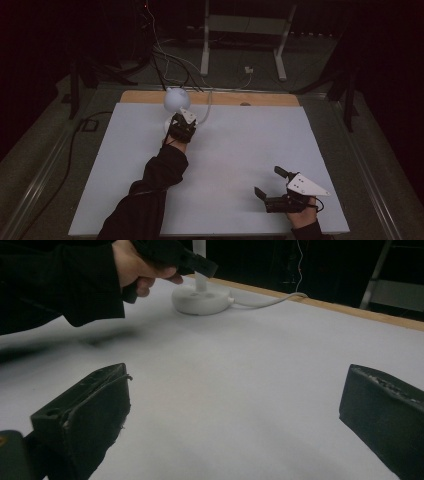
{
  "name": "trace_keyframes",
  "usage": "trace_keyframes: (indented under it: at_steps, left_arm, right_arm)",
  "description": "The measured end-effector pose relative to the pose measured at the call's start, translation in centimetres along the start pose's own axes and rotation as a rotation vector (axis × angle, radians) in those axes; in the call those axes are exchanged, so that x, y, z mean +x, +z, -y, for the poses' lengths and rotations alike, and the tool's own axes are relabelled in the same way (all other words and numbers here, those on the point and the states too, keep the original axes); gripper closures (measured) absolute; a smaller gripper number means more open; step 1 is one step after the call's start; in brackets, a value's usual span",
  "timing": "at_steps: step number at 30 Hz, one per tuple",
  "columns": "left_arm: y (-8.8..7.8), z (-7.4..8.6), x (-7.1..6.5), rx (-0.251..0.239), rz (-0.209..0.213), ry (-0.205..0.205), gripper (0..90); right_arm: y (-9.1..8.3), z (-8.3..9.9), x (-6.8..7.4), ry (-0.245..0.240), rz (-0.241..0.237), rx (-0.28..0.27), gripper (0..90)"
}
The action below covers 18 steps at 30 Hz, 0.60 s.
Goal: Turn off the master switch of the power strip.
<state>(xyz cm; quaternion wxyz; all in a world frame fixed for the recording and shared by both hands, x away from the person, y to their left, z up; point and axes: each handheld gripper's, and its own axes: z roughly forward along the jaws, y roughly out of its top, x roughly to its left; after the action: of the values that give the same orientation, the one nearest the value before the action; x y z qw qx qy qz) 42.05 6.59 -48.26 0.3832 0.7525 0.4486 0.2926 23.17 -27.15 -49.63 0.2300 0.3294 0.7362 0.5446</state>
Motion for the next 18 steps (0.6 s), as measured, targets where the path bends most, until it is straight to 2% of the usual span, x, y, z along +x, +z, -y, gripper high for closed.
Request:
trace_keyframes:
  at_steps: [4, 9, 12, 14, 18]
  left_arm:
    - [-0.5, -0.3, 0.4, 0.018, 0.05, -0.032, 90.0]
    - [-1.3, -0.6, 0.8, 0.03, 0.075, -0.017, 90.0]
    - [-1.7, -0.6, 1.0, 0.05, 0.109, -0.025, 90.0]
    - [-2.0, -0.5, 1.0, 0.062, 0.116, -0.008, 90.0]
    - [-2.7, -0.3, 1.3, 0.083, 0.174, 0.011, 76.4]
  right_arm:
    - [0.0, 0.0, 0.0, 0.0, 0.0, 0.0, 0.0]
    - [0.0, 0.0, 0.0, 0.002, 0.0, -0.001, 0.0]
    - [0.0, 0.0, 0.0, 0.0, 0.001, -0.002, 0.0]
    - [-0.1, 0.0, 0.0, 0.003, 0.003, -0.002, 0.0]
    - [0.0, 0.0, 0.0, -0.001, 0.003, 0.0, 0.0]
